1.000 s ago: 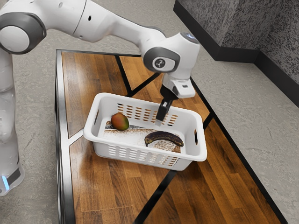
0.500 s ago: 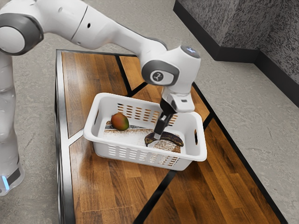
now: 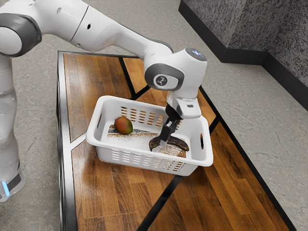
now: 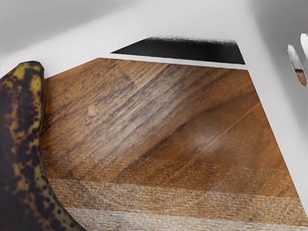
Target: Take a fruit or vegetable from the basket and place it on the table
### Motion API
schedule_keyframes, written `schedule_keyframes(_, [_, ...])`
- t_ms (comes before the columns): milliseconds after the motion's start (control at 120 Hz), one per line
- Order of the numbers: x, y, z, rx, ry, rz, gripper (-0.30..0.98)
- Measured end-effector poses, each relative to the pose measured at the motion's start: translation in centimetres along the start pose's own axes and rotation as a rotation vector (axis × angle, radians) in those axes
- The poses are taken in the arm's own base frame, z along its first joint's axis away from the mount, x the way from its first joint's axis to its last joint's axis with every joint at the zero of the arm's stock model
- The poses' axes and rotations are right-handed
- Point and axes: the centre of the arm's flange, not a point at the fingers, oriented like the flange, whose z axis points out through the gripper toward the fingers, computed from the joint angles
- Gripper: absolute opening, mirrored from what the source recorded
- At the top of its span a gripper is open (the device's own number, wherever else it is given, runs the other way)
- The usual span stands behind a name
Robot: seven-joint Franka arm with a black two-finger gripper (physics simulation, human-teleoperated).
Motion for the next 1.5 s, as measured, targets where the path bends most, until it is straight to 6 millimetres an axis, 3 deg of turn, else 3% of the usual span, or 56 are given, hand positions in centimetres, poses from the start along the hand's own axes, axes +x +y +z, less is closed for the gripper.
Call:
schedule_keyframes(450, [-0.7,-1.3,0.0,-0.001,-0.002,-0.026,0.68])
schedule_keyframes(1108, [-3.1,-4.6,2.0,-0.006,-0.011,-0.098,0.68])
schedule_keyframes(1500, [-2.7,-3.8,2.6,-0.005,-0.010,-0.086,0.68])
